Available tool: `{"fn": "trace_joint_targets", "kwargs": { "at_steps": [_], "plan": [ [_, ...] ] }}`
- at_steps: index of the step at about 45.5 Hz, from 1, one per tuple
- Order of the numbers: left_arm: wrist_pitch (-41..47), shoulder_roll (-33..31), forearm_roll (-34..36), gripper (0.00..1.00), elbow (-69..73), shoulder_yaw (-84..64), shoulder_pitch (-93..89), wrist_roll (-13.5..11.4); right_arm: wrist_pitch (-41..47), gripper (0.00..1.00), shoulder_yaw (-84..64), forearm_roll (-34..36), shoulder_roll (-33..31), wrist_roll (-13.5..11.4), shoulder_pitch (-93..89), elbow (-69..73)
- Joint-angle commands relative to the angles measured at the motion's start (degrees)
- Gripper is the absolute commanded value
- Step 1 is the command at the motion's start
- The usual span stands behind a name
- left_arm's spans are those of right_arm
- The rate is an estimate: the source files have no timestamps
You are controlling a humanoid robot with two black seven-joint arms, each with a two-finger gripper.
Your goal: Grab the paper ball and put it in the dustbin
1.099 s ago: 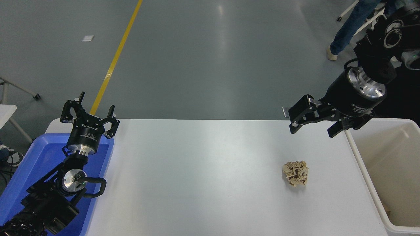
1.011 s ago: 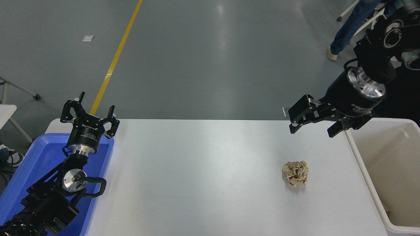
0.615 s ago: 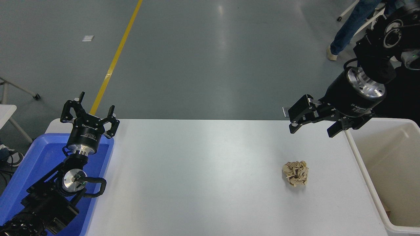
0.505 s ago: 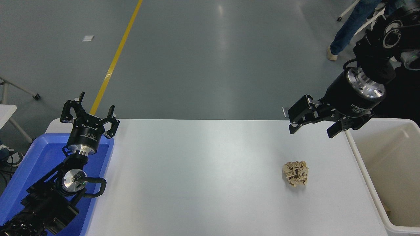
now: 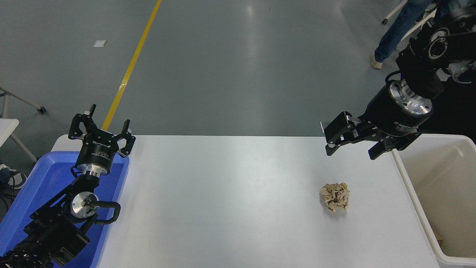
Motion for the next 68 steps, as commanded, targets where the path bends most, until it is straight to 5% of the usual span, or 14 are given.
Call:
{"fn": "trace_joint_targets", "kwargs": {
  "at_steps": [1, 60, 68],
  "plan": [
    [0.0, 0.0, 0.0, 0.98, 0.0, 0.0, 0.0, 0.0, 0.0, 1.0, 0.0, -0.1, 0.4, 0.0, -0.1, -0.1],
    [0.0, 0.0, 0.0, 0.98, -0.1, 0.0, -0.1, 0.1, 0.0, 1.0, 0.9, 7.3, 2.6, 0.2, -5.6, -8.5],
    [0.0, 0.0, 0.0, 0.98, 0.0, 0.0, -0.1, 0.1, -2.9, 1.0, 1.5, 6.9, 7.3, 0.2, -14.7, -13.4]
  ]
}}
